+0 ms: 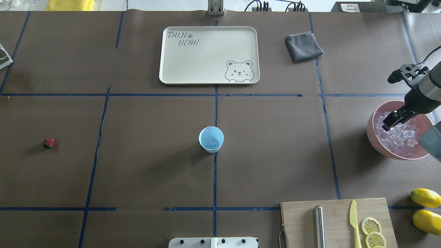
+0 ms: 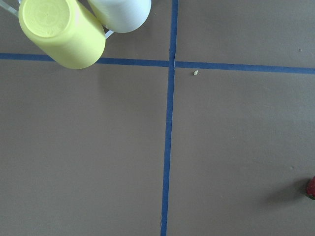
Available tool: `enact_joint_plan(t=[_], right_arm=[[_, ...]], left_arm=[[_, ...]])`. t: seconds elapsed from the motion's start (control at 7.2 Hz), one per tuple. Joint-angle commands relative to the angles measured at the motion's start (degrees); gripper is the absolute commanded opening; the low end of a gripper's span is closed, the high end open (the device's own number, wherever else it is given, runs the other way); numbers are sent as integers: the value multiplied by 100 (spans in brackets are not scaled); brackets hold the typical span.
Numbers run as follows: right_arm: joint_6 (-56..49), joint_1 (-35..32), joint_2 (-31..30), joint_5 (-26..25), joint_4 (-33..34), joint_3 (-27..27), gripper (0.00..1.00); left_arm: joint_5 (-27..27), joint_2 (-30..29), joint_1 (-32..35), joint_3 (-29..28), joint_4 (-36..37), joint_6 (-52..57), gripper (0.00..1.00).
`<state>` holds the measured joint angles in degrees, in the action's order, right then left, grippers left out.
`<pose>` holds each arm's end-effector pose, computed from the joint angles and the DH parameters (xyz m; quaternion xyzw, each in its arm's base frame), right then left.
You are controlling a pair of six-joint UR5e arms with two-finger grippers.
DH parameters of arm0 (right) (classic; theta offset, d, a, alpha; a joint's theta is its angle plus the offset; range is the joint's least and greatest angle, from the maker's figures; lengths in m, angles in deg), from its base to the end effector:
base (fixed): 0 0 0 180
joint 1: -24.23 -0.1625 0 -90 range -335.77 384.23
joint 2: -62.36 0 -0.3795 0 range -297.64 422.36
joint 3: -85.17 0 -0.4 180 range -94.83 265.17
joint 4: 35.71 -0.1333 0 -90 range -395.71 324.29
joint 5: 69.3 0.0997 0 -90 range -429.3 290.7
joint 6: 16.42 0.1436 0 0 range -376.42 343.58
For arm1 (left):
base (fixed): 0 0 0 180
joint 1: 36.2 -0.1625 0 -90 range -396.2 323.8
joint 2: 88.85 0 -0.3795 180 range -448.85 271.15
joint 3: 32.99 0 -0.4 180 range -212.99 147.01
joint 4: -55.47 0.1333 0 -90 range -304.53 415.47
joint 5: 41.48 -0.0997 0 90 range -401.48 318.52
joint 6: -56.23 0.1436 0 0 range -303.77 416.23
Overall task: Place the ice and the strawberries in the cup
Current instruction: 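Lower the right gripper into the bowl and grasp more ice cubes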
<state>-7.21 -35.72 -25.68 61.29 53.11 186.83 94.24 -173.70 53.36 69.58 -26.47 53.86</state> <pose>-0.2289 -0.4752 0.5275 -0.0018 -0.3646 -0.2122 0.9067 -0.0269 -0.4614 0.5902 -0.0147 0.3882 -0.0177 0.9213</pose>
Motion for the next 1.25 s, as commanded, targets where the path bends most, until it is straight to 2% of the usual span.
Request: enact_joint_plan(t=[0.0,0.56,0.69,1.11], right_arm=[[-7,-8,-20,-16,-5,3,65],[-7,-8,-20,-25,3,3,54],[-7,-8,-20,-25,3,3,45],[-209,-17,-11,-25,3,-6,3]], left_arm=[[6,12,0,0,-7,0,100],[6,3,0,0,-7,0,100],[6,3,0,0,-7,0,100],[6,3,0,9,-7,0,100]])
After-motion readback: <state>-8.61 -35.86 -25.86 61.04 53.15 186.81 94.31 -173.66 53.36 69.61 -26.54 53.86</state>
